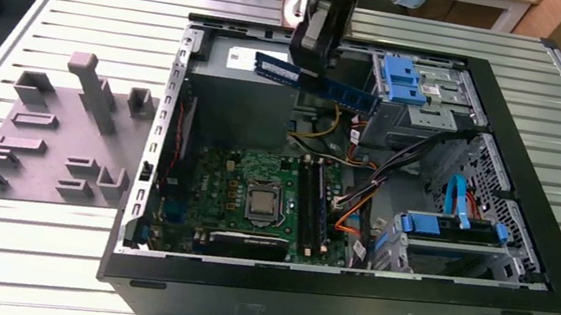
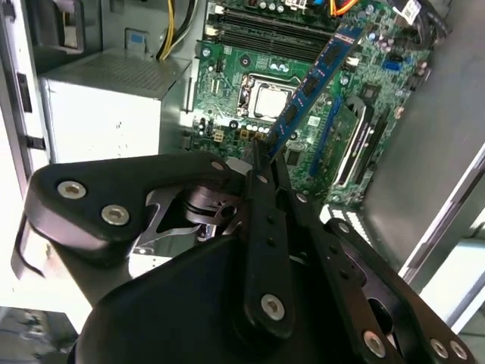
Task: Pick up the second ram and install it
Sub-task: 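Insert the second ram into the second slot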
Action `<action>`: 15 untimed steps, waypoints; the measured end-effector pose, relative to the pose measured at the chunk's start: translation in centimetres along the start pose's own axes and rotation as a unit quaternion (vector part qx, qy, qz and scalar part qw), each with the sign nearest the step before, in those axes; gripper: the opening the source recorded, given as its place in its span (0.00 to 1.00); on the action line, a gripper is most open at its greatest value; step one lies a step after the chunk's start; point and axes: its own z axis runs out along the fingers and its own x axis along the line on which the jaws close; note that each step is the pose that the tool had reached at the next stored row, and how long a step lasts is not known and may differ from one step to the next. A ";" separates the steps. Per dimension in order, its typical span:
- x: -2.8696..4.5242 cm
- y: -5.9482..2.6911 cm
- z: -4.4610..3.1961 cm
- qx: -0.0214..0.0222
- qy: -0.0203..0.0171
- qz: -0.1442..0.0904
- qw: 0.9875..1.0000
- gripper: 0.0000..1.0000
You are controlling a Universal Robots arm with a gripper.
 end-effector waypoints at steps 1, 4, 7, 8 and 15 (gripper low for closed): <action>0.00 0.00 0.01 0.000 0.000 0.007 1.000 0.14; 0.00 0.00 0.03 0.000 0.000 0.027 1.000 0.14; 0.00 0.00 0.05 0.000 0.000 0.045 0.999 0.14; 0.00 0.00 0.05 0.000 -0.001 0.050 0.999 0.14; 0.00 0.00 0.09 0.000 -0.001 0.087 0.996 0.14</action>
